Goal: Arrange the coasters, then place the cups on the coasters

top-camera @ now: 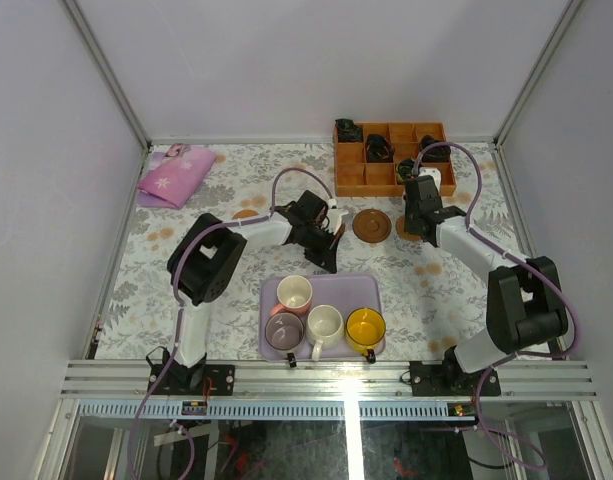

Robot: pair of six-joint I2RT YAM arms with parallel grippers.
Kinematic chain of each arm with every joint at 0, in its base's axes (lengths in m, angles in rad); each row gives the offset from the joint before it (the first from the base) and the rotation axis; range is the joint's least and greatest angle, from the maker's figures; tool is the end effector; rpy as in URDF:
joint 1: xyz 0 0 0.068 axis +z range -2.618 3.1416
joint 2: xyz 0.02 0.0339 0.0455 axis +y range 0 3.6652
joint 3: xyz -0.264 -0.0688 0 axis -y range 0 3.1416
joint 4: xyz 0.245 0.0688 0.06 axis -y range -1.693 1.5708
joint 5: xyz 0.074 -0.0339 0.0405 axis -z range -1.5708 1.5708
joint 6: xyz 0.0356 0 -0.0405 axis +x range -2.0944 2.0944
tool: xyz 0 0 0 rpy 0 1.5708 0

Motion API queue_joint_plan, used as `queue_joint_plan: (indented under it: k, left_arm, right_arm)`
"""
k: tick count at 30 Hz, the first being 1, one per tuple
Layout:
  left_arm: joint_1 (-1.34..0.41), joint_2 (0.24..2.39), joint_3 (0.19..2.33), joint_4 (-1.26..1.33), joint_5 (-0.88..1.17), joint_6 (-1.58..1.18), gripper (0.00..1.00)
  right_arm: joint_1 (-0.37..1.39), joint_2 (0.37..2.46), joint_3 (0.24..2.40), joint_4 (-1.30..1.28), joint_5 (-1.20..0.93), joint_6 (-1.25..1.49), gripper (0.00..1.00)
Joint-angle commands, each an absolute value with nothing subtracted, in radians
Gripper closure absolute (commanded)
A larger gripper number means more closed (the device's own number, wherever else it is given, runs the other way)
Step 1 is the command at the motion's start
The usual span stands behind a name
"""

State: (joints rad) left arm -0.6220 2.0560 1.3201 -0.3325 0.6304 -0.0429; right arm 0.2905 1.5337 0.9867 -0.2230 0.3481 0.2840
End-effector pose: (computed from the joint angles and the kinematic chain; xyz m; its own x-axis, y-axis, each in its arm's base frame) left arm 0.3246 -0.2586 0.1370 -0.7417 0.4891 -0.4589 0.6702 0.5126 -0.5368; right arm 0.3176 0.0823 0.2263 -0.6500 0.0806 -0.7557 0.1536 0.9878 -0.0268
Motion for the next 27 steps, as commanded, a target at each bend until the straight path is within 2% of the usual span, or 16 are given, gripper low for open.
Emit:
queue_joint_plan:
  k: [1, 14, 16, 23, 27]
  left_arm:
    - [-0.656, 2.084, 1.342, -0.389, 0.707, -0.005, 0.99]
    - [-0.67, 2.088, 1.341, -0.414, 0.705, 0.008, 0.96]
    - [-0.669, 2.086, 1.35, -0.41, 0.688, 0.003, 0.9]
    - [-0.648, 2.082, 1.444, -0.401, 0.636, -0.02, 0.58]
    - [-0.631, 2.062, 1.503, -0.421, 0.591, -0.02, 0.5]
  right_arm:
    - [0.286, 1.53, 1.054, -0.138, 0.389, 0.265, 1.0]
    - [0.269, 1.566, 1.07, -0.134, 0.387, 0.258, 1.0]
    - [0.265, 1.569, 1.073, -0.133, 0.392, 0.253, 1.0]
    - [0.24, 1.572, 1.066, -0.129, 0.372, 0.24, 1.0]
    - [0.237, 1.562, 1.058, -0.129, 0.321, 0.225, 1.0]
